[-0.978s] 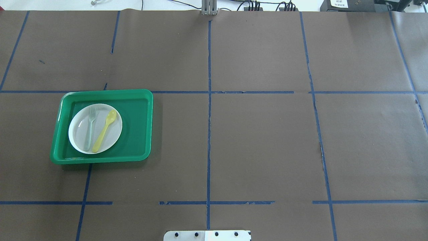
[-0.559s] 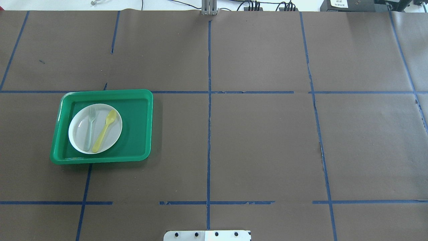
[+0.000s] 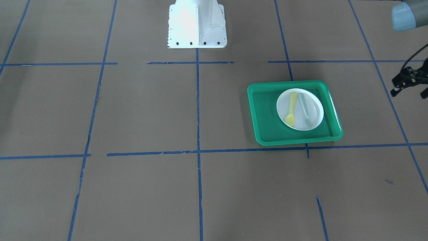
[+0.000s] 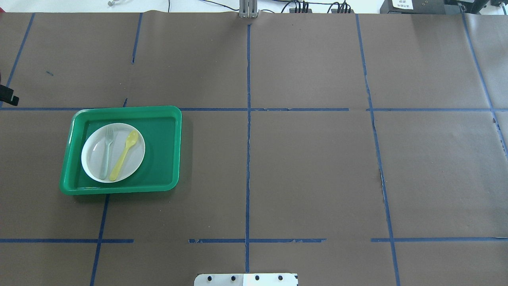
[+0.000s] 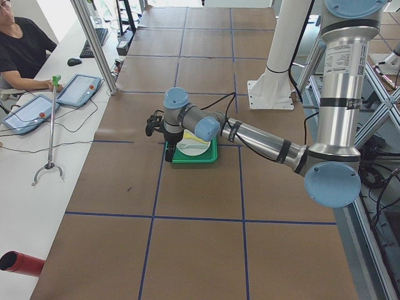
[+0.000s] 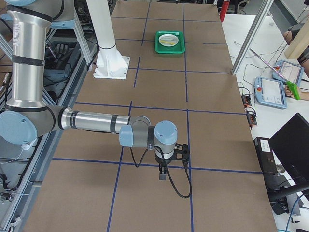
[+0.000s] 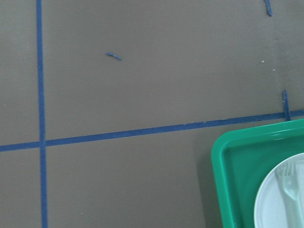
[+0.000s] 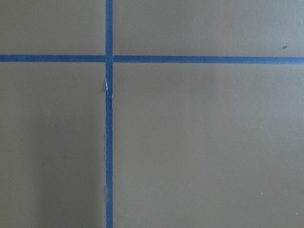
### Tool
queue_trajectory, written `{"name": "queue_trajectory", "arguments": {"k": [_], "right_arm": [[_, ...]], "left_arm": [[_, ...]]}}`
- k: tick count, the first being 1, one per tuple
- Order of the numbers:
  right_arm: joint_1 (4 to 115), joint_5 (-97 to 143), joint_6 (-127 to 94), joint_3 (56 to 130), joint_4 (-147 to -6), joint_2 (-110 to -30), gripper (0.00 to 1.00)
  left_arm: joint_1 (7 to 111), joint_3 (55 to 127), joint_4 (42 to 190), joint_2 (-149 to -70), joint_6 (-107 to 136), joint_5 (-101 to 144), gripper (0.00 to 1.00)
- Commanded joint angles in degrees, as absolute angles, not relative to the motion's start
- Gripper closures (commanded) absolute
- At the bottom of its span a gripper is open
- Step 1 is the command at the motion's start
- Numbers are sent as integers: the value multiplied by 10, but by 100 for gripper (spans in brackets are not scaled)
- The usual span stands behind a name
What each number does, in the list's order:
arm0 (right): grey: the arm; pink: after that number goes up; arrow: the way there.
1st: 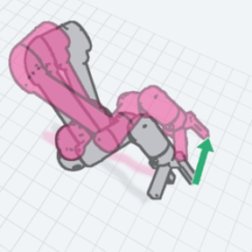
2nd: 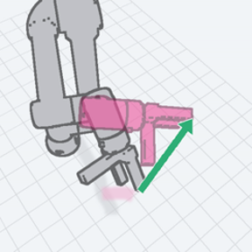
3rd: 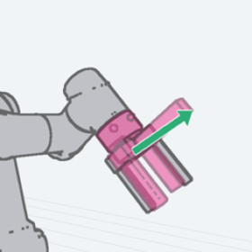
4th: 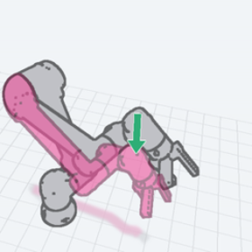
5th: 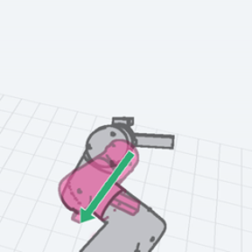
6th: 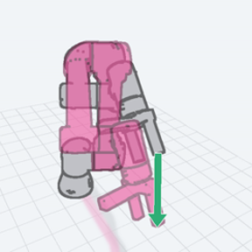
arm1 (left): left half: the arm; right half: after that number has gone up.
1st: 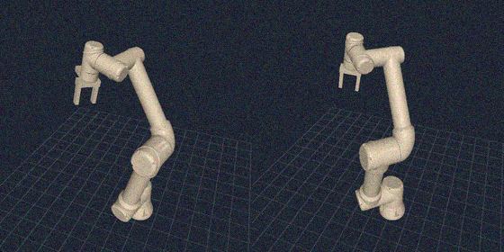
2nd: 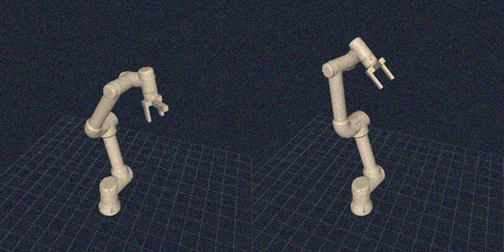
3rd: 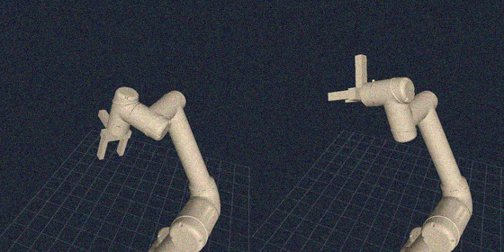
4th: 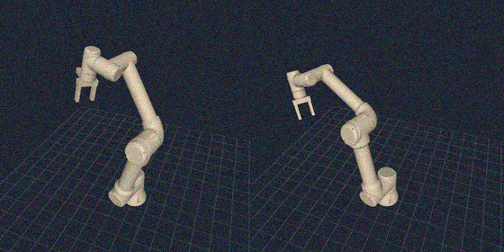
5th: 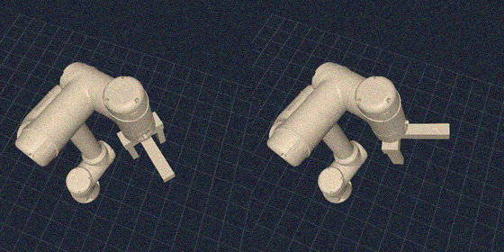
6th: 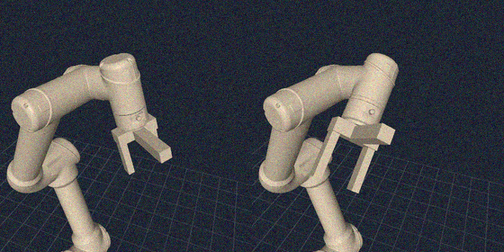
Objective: Place spoon
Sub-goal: 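Move the left gripper over the yellow spoon on the white plate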
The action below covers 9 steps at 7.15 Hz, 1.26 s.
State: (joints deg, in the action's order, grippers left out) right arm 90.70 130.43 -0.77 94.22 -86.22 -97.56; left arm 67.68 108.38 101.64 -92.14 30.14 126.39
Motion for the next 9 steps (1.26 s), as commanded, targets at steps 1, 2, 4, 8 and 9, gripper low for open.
{"name": "queue_trajectory", "arguments": {"k": [1, 2, 4, 8, 9], "right_arm": [[907, 1304, -8, 942, -861, -976, 0], [907, 1304, -8, 942, -862, -976, 0], [907, 1304, -8, 942, -862, -976, 0], [907, 1304, -8, 942, -862, -976, 0], [907, 1304, -8, 942, -862, -976, 0]], "left_arm": [[599, 1084, 1018, -970, 388, 1245, 0], [549, 1080, 1015, -990, 442, 1189, 0], [492, 1057, 1017, -1019, 501, 1182, 0], [431, 995, 1029, -1059, 541, 1180, 12], [431, 990, 1030, -1059, 541, 1180, 22]]}}
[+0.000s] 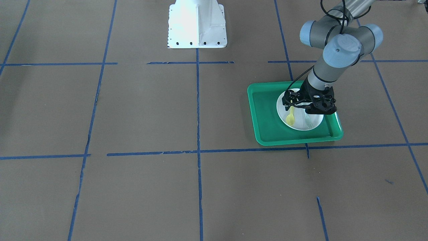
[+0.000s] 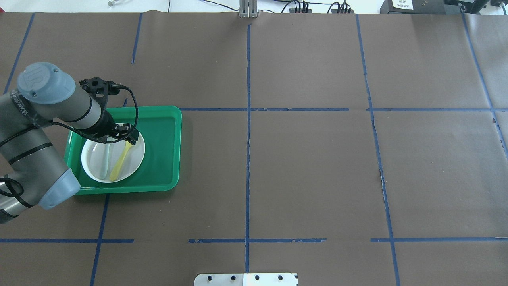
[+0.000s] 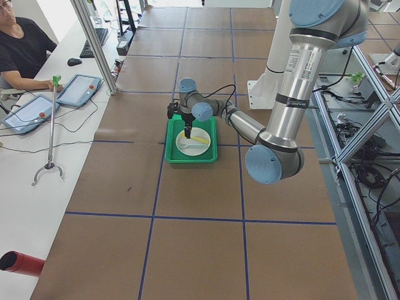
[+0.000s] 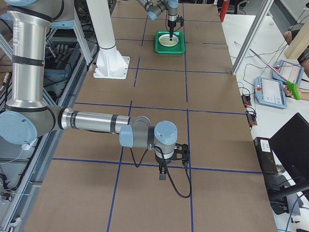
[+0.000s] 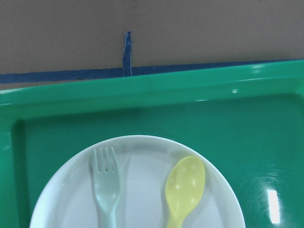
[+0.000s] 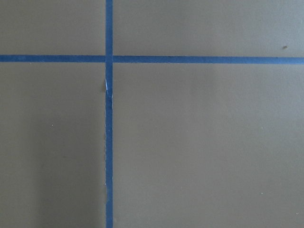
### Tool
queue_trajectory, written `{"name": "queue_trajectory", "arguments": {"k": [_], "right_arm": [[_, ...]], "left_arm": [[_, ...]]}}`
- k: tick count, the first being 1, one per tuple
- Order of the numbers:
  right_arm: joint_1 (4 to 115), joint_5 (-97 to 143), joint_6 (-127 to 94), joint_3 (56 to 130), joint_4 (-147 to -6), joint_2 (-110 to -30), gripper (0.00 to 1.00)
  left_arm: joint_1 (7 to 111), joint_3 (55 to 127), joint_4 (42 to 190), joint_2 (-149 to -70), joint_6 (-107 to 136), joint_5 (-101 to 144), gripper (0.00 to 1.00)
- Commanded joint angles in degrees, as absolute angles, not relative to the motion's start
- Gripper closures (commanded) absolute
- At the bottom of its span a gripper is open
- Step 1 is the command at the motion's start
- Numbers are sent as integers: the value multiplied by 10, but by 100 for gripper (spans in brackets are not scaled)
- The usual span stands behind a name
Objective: Place spoon
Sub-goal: 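Move the left gripper over the yellow spoon on the white plate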
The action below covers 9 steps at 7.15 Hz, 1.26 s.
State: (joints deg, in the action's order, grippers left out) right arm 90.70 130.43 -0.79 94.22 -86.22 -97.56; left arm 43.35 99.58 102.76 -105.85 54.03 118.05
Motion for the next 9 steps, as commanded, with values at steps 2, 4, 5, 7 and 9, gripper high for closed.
{"name": "queue_trajectory", "arguments": {"k": [2, 4, 5, 7, 9], "right_arm": [[907, 1304, -8, 942, -862, -976, 0], [907, 1304, -8, 942, -862, -976, 0], [907, 1304, -8, 942, -862, -976, 0], [907, 1304, -7, 942, -862, -976, 0], [907, 1304, -8, 942, -862, -976, 0]], "left_arm": [[430, 956, 1078, -1055, 541, 1182, 26], [430, 954, 1099, -1054, 542, 1186, 28], [430, 955, 1099, -1054, 542, 1187, 28], [429, 956, 1098, -1054, 542, 1187, 28], [420, 954, 1095, -1054, 542, 1187, 28]]}}
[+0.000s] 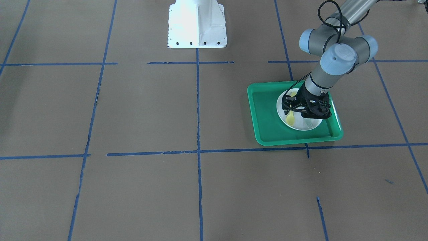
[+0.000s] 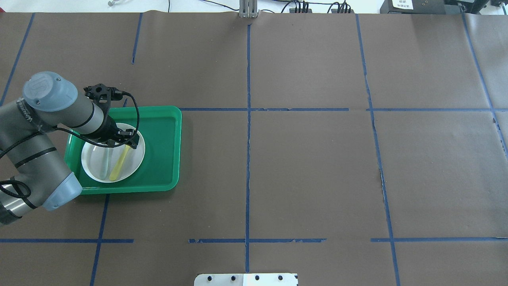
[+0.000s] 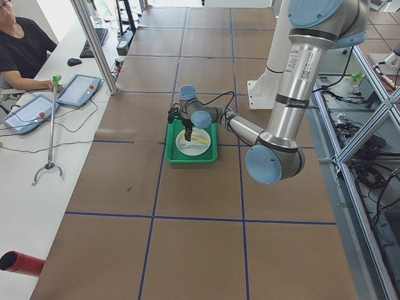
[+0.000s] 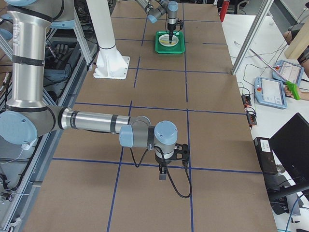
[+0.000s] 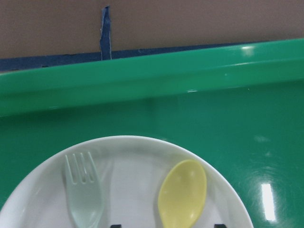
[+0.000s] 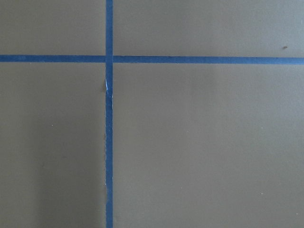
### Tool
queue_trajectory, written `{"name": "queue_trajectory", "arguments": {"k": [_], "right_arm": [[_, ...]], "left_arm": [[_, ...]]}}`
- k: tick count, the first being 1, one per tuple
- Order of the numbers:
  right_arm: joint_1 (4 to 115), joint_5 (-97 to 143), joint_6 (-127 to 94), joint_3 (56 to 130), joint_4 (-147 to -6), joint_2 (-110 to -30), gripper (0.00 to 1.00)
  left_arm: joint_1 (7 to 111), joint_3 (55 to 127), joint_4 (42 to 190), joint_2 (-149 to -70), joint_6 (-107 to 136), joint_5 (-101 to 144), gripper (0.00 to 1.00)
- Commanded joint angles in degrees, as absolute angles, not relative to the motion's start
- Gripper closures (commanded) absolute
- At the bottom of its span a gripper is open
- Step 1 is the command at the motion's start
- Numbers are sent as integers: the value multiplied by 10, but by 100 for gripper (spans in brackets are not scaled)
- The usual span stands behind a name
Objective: Place spoon
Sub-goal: 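Lower the left gripper and close it on the yellow spoon handle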
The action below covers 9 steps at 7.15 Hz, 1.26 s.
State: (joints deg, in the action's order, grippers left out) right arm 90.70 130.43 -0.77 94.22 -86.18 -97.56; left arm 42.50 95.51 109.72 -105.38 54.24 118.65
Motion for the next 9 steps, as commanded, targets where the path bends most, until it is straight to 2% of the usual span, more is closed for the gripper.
{"name": "queue_trajectory", "arguments": {"k": [1, 4, 8, 9], "right_arm": [[907, 1304, -8, 942, -862, -976, 0], [907, 1304, -7, 942, -862, -976, 0], [907, 1304, -8, 942, -862, -976, 0], [907, 1304, -8, 942, -862, -976, 0]], "left_arm": [[414, 953, 1095, -1053, 542, 1187, 28], [410, 955, 1092, -1047, 541, 1187, 29], [411, 966, 1090, -1037, 541, 1200, 87], [411, 975, 1088, -1033, 541, 1200, 98]]}}
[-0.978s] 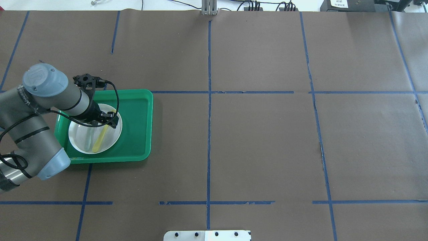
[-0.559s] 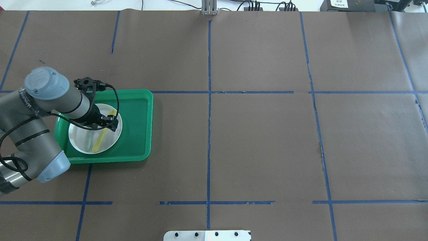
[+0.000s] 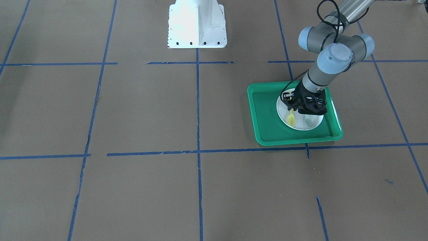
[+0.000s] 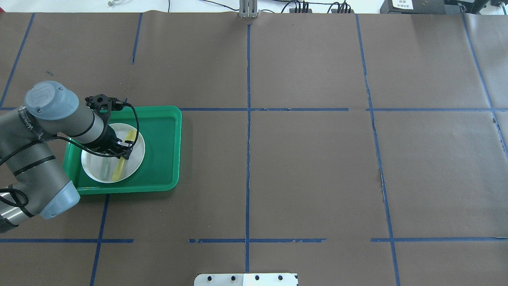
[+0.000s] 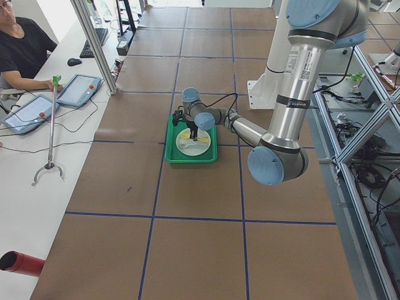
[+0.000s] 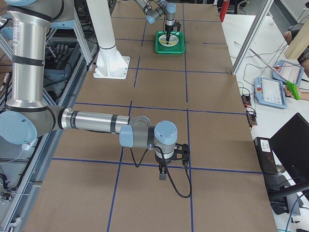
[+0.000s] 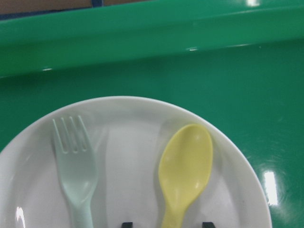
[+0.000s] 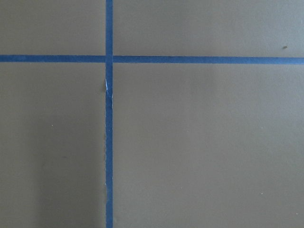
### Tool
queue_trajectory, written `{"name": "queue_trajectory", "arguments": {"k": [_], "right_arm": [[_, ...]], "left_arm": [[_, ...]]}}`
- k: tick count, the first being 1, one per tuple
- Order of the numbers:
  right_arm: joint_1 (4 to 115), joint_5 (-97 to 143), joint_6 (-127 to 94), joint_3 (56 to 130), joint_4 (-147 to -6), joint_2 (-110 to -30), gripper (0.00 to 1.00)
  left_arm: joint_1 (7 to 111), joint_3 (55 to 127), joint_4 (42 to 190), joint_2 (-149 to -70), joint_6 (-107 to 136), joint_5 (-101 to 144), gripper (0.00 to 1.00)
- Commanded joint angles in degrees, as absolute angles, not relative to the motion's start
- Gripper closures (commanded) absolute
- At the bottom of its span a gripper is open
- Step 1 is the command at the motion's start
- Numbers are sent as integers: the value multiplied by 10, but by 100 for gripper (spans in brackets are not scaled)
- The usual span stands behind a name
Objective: Place spoon
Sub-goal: 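Lower the left gripper and close it on the yellow spoon handle, then lift the yellow spoon off the plate and carry it beside the plate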
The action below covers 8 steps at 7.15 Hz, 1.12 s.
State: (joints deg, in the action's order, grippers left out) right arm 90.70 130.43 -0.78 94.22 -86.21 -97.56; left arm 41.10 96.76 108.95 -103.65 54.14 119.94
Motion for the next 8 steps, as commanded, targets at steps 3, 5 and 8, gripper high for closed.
{"name": "queue_trajectory", "arguments": {"k": [3, 5, 8], "right_arm": [[907, 1304, -8, 942, -862, -976, 0], [907, 1304, -8, 942, -862, -976, 0], [907, 1304, -8, 942, -862, -976, 0]], "left_arm": [[421, 1044, 1054, -1005, 541, 1200, 100], [443, 1118, 938, -1020, 534, 1201, 100], [437, 1076, 933, -1079, 591, 1204, 100]]}}
